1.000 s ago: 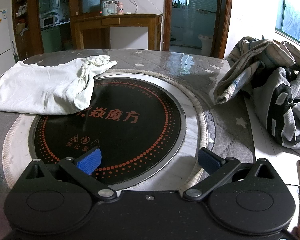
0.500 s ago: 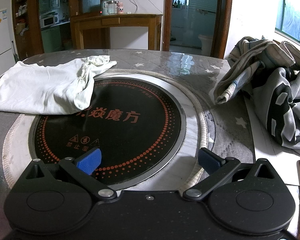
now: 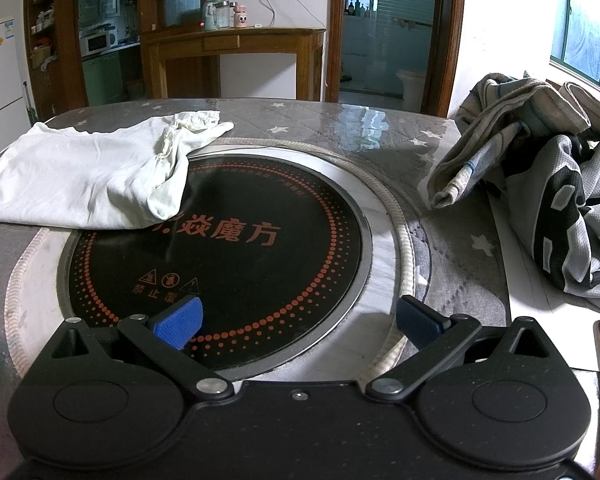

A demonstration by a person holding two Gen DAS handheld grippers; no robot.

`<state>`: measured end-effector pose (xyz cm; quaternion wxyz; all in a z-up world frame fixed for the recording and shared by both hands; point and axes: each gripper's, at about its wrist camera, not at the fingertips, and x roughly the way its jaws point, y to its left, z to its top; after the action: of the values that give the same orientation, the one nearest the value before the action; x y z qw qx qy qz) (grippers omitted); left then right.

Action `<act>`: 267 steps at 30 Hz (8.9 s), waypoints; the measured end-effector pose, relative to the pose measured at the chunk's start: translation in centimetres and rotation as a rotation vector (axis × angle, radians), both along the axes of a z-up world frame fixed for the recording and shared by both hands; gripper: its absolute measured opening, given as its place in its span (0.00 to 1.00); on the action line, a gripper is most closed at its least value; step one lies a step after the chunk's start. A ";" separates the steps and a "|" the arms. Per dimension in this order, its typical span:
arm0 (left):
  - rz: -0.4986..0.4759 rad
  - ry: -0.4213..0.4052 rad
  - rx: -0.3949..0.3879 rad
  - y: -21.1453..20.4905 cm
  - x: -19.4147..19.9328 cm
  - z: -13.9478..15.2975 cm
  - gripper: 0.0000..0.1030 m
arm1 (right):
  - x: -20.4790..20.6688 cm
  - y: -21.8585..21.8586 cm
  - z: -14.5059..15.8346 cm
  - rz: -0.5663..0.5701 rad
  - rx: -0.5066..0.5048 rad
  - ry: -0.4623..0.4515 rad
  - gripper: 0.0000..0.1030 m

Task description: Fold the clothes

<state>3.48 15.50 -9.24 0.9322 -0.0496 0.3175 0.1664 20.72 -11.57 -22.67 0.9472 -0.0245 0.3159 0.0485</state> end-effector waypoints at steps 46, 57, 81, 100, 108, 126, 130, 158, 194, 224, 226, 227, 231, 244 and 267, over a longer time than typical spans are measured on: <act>-0.003 0.002 0.000 0.0 0.1 -0.1 0.97 | 0.0 0.0 0.0 0.000 0.000 0.000 1.00; -0.003 0.003 0.000 -0.1 0.1 -0.1 0.97 | 0.0 0.0 0.0 0.000 0.000 0.000 1.00; -0.004 0.003 -0.001 -0.1 0.1 0.0 0.97 | 0.0 0.0 0.0 0.000 0.000 0.000 1.00; -0.004 0.003 0.000 -0.1 0.1 0.0 0.97 | 0.0 0.0 0.0 0.000 0.000 0.000 1.00; -0.004 0.003 -0.001 -0.1 0.1 0.0 0.97 | 0.0 0.0 0.0 0.000 0.000 0.000 1.00; -0.004 0.003 -0.001 -0.1 0.1 0.0 0.98 | 0.0 0.0 0.0 0.000 0.000 0.000 1.00; -0.004 0.002 -0.002 -0.1 0.1 0.0 0.98 | 0.0 0.0 0.0 0.000 0.000 0.000 1.00; -0.004 0.002 -0.002 -0.1 0.1 0.0 0.98 | 0.0 0.0 0.0 0.000 0.000 0.000 1.00; -0.004 0.003 -0.003 -0.2 0.1 0.0 0.98 | 0.0 0.0 0.0 0.000 0.001 0.000 1.00; 0.001 0.010 0.000 0.0 0.3 0.1 1.00 | 0.0 0.0 0.0 0.000 0.001 0.000 1.00; 0.001 0.009 0.000 0.0 0.2 0.0 1.00 | 0.0 0.0 0.0 0.000 0.001 0.000 1.00; 0.001 0.010 0.000 0.0 0.2 0.0 1.00 | 0.0 0.0 0.0 0.000 0.001 0.000 1.00; 0.001 0.010 0.001 0.0 0.2 0.1 1.00 | 0.0 -0.1 0.0 0.000 0.001 0.000 1.00; 0.001 0.011 0.001 -0.3 0.2 0.1 1.00 | 0.0 0.0 0.0 0.000 0.001 0.000 1.00; 0.001 0.011 0.002 -0.2 0.2 0.1 1.00 | 0.0 0.0 0.0 0.000 0.001 0.000 1.00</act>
<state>3.64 15.26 -9.14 0.9305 -0.0480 0.3224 0.1673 20.74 -11.60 -22.67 0.9472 -0.0242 0.3160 0.0486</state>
